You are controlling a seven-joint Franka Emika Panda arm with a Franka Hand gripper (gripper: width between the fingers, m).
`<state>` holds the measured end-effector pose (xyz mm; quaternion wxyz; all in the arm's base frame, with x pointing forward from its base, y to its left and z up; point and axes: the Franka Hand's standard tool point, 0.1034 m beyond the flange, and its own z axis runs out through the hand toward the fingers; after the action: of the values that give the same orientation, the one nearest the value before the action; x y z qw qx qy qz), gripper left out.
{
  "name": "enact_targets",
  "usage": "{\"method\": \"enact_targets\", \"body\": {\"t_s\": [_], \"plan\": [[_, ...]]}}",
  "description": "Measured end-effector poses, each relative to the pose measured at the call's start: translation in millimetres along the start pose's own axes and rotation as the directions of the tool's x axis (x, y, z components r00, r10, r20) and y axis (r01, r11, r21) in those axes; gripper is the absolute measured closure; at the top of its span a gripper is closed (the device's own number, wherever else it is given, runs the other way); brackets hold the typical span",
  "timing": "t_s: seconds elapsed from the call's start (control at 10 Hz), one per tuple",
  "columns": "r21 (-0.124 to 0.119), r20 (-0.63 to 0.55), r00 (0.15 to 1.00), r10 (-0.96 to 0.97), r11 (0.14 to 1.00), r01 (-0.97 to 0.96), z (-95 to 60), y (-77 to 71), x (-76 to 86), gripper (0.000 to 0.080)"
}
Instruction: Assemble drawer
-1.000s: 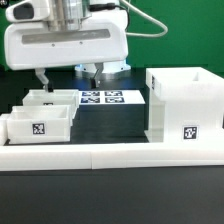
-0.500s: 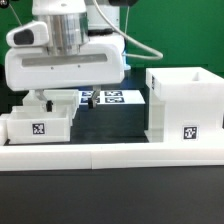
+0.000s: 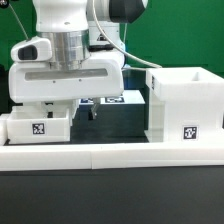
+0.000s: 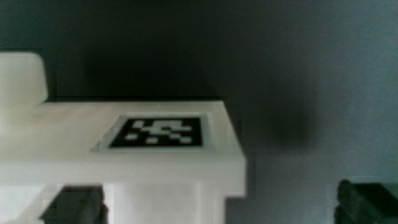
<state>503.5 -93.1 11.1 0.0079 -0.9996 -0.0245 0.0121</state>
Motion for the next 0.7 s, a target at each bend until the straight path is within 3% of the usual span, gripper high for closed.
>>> {"method": "enact_targets", "body": {"t_s": [0.5, 0.6, 0.7], "plan": [[-0.008, -0.013, 1.0, -0.004, 1.0, 0.004, 3.5, -1.5, 0.0, 0.0151], [-0.008, -0.012, 1.0, -0.004, 1.0, 0.004, 3.6, -1.4, -0.1, 0.0275], [-0.008, -0.012, 1.0, -0.004, 1.0, 0.004, 3.6, -1.4, -0.1, 0.0275]]}}
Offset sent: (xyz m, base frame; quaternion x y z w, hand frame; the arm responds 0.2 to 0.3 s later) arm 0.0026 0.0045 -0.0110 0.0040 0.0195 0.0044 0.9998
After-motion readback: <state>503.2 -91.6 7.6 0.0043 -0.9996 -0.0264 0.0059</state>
